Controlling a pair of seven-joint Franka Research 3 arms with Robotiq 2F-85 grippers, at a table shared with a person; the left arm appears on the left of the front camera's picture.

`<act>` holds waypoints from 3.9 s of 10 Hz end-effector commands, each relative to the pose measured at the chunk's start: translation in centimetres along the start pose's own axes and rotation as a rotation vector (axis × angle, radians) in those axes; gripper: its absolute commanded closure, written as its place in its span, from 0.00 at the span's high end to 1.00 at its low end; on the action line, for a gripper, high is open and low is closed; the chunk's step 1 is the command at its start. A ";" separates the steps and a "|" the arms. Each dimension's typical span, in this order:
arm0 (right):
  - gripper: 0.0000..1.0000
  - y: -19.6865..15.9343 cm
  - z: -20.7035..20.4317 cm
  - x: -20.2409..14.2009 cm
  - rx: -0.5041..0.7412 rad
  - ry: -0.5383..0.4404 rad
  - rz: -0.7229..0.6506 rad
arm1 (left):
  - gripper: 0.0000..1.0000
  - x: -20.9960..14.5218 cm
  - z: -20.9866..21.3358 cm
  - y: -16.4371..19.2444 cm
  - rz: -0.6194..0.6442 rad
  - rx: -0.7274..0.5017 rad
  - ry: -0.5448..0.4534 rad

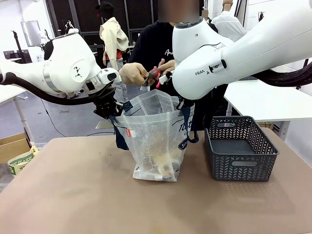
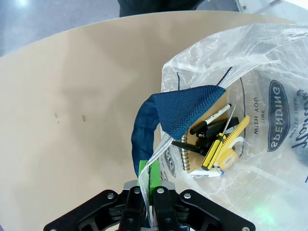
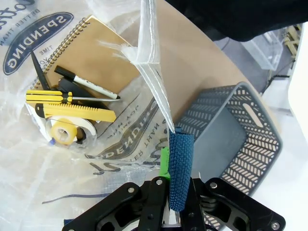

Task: Transfer purchased items from the store into the shopping bag.
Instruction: Move the Reusable shopping bag to the right side of the table.

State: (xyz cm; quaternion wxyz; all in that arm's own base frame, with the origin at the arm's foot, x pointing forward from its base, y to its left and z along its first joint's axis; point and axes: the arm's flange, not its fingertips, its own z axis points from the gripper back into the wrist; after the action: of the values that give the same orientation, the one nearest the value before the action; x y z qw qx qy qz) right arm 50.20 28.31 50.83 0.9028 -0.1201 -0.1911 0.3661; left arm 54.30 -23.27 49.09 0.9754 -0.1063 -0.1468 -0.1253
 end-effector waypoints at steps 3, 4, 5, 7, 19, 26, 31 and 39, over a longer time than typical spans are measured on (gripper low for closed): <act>0.00 -0.2 0.0 -0.1 -0.002 0.000 -0.003 | 0.00 0.1 0.2 0.2 0.003 0.002 -0.003; 0.00 -0.2 0.0 -0.1 -0.002 0.000 -0.003 | 0.00 0.1 0.2 0.2 0.003 0.002 -0.003; 0.00 -0.2 0.0 -0.1 -0.002 0.000 -0.003 | 0.00 0.1 0.2 0.2 0.003 0.002 -0.003; 0.00 -0.2 0.0 -0.1 -0.002 0.000 -0.003 | 0.00 0.1 0.2 0.2 0.003 0.002 -0.003; 0.00 -0.2 0.0 -0.1 -0.002 0.000 -0.003 | 0.00 0.1 0.2 0.2 0.003 0.002 -0.003; 0.00 -0.2 0.0 -0.1 -0.002 0.000 -0.003 | 0.00 0.1 0.2 0.2 0.003 0.002 -0.003; 0.00 0.0 0.0 0.0 0.000 0.001 0.000 | 0.00 0.0 0.0 0.0 0.000 0.000 0.000; 0.00 -0.7 0.7 3.3 0.134 0.265 -0.314 | 0.00 -0.6 3.5 -4.0 0.070 0.051 0.010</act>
State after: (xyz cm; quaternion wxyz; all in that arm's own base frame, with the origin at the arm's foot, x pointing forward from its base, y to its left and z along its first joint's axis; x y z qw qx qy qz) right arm 51.73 29.20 52.21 0.9633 -0.0805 -0.0790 0.2436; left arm 51.83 -25.56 51.96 0.9788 -0.0975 -0.1460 -0.1053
